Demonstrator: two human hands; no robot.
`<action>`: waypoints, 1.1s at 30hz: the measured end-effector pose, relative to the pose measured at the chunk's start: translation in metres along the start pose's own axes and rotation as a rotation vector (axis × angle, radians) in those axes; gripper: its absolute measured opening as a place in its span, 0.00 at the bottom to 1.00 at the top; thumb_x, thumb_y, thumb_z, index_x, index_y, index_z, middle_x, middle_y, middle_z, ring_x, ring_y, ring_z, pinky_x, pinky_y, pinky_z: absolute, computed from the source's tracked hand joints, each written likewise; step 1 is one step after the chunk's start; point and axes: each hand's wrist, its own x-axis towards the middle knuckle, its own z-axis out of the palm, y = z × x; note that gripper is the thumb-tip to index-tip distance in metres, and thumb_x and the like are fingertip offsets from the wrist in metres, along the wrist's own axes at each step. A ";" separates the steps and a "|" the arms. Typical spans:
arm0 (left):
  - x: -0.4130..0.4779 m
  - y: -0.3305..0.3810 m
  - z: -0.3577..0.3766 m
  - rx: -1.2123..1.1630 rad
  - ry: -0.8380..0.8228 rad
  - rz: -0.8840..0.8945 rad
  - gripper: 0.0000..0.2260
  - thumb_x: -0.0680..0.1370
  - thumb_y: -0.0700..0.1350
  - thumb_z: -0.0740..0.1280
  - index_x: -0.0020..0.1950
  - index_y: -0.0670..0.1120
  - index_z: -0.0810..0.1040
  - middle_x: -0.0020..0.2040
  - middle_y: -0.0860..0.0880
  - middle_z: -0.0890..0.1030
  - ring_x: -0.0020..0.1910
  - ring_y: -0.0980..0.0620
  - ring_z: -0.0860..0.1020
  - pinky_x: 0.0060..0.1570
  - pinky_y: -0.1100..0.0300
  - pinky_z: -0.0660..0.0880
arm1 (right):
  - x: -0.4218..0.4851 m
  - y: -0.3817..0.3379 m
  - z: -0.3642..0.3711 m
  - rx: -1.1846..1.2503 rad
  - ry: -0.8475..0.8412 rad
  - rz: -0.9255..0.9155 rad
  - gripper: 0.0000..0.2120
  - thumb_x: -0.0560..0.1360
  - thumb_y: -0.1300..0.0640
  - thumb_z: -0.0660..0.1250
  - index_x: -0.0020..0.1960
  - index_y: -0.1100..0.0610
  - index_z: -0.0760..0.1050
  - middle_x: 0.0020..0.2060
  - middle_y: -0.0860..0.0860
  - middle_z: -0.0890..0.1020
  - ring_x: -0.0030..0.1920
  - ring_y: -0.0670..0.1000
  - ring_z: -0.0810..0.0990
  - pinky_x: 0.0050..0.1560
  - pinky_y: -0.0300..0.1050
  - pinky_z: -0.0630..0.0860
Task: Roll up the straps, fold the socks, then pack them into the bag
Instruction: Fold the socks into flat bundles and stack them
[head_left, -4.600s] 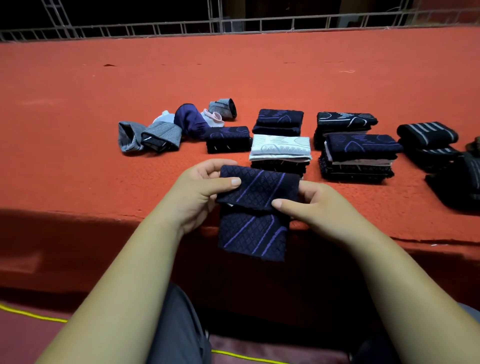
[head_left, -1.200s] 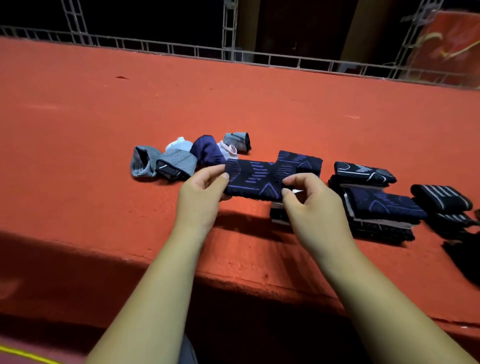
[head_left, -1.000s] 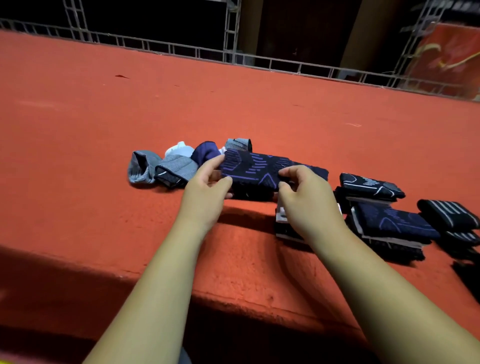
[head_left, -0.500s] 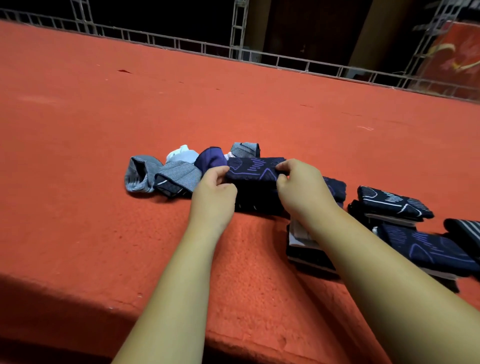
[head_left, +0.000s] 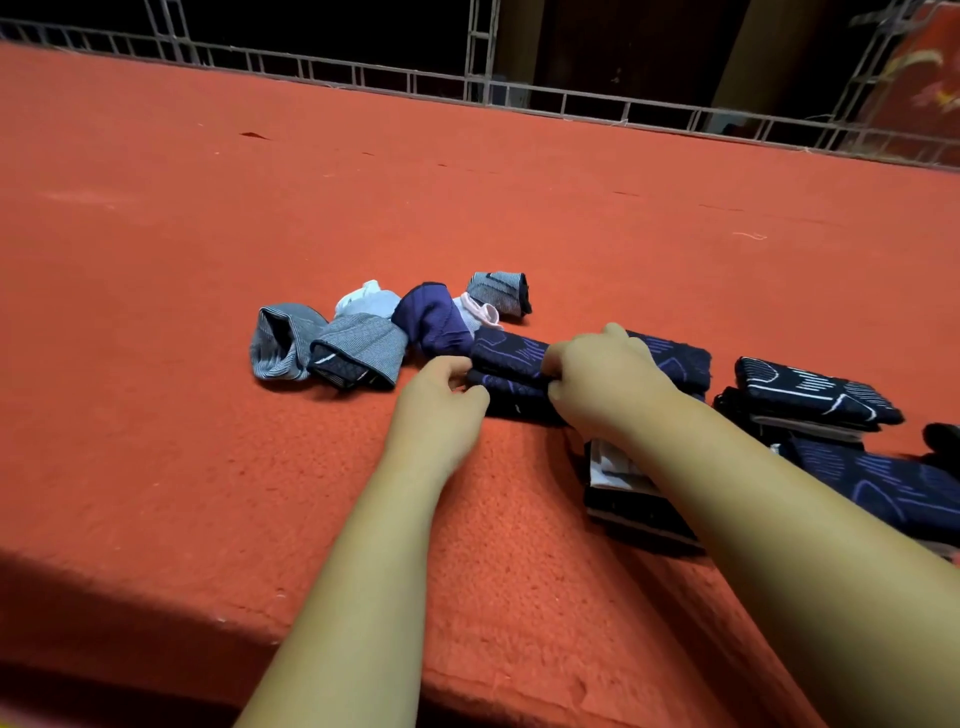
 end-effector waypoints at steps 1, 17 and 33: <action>0.000 0.000 0.001 0.021 -0.026 0.007 0.20 0.78 0.40 0.69 0.71 0.49 0.80 0.58 0.50 0.85 0.57 0.54 0.83 0.62 0.60 0.76 | -0.001 0.000 0.001 -0.002 0.000 -0.009 0.15 0.78 0.54 0.63 0.61 0.46 0.81 0.54 0.52 0.85 0.55 0.58 0.69 0.52 0.52 0.65; -0.006 0.003 -0.003 0.012 -0.026 -0.090 0.16 0.77 0.40 0.69 0.64 0.48 0.82 0.56 0.53 0.84 0.57 0.53 0.82 0.62 0.57 0.76 | -0.010 -0.008 -0.004 0.043 -0.019 0.002 0.13 0.81 0.47 0.62 0.58 0.51 0.81 0.52 0.53 0.80 0.62 0.62 0.71 0.54 0.54 0.65; -0.006 -0.002 -0.040 -0.254 0.020 -0.196 0.08 0.81 0.39 0.65 0.55 0.48 0.83 0.50 0.45 0.87 0.41 0.51 0.83 0.51 0.47 0.84 | 0.031 -0.064 -0.018 0.303 0.063 -0.047 0.12 0.76 0.54 0.63 0.53 0.53 0.84 0.50 0.56 0.85 0.56 0.62 0.79 0.55 0.54 0.80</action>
